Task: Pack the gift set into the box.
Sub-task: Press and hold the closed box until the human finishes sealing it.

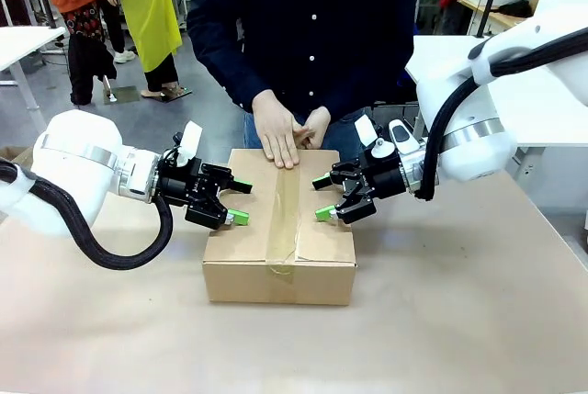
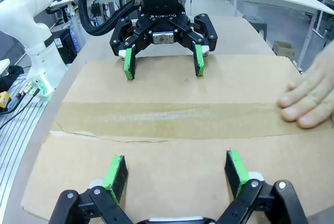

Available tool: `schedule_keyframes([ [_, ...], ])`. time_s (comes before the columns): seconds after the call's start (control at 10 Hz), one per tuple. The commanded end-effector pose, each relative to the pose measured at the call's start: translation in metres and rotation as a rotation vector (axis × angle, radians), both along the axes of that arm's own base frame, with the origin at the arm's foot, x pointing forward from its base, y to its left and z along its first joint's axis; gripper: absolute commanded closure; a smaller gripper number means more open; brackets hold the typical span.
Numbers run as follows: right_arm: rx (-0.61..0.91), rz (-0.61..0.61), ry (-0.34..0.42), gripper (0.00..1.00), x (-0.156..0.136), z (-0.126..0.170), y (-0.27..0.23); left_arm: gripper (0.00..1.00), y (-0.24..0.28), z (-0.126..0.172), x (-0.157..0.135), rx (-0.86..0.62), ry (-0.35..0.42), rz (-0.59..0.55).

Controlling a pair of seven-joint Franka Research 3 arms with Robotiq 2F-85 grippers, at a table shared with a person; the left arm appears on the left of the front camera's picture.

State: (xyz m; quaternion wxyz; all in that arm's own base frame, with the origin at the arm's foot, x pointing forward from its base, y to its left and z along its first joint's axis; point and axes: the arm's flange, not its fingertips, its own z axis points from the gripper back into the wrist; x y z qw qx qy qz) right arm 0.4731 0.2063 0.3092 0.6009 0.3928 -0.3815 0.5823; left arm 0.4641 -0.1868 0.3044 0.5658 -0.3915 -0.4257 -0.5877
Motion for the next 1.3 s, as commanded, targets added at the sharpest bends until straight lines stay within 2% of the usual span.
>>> schedule_keyframes([
  [0.0, -0.002, 0.0, -0.003, 0.0, -0.0006, -0.0006, -0.0003, 0.0, 0.0, -0.0017, -0.0014, -0.004, -0.002, 0.006],
  [1.2, -0.002, 0.0, -0.003, 0.0, -0.0006, -0.0006, -0.0003, 0.0, 0.0, -0.0017, -0.0014, -0.004, -0.002, 0.006],
])
